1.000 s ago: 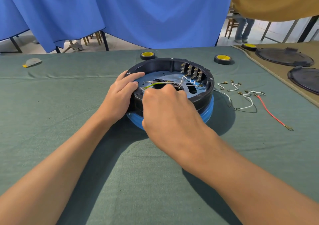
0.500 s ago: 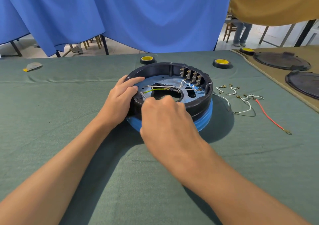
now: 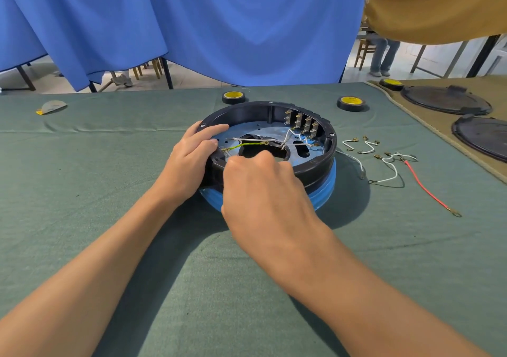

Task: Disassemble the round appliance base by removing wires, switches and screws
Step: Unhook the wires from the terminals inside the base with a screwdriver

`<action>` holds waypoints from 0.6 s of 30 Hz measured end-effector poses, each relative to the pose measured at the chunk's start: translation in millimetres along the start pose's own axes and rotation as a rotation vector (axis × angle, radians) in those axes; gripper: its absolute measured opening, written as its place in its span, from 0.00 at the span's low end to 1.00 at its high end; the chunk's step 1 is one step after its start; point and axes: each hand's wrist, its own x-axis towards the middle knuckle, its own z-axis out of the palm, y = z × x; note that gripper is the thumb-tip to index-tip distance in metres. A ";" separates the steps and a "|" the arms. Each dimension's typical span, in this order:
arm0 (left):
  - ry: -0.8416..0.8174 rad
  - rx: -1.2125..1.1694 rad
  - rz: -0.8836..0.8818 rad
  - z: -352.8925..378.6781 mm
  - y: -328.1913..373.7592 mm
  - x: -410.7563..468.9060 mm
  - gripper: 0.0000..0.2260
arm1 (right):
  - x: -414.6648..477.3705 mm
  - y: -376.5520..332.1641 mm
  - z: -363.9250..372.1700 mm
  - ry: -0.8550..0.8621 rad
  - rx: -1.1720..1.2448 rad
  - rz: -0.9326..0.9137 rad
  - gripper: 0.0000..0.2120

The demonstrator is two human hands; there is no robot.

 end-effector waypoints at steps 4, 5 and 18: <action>-0.005 0.008 0.001 -0.6 -1.4 -0.4 0.22 | -1.0 -0.1 -1.3 -0.015 -0.015 -0.007 0.08; -0.004 0.016 0.001 -0.7 -1.9 -0.6 0.22 | -1.2 2.5 -2.5 -0.012 0.016 -0.003 0.05; -0.007 0.015 0.032 -0.3 -4.5 0.3 0.18 | 6.1 15.6 -1.8 0.006 0.086 -0.003 0.17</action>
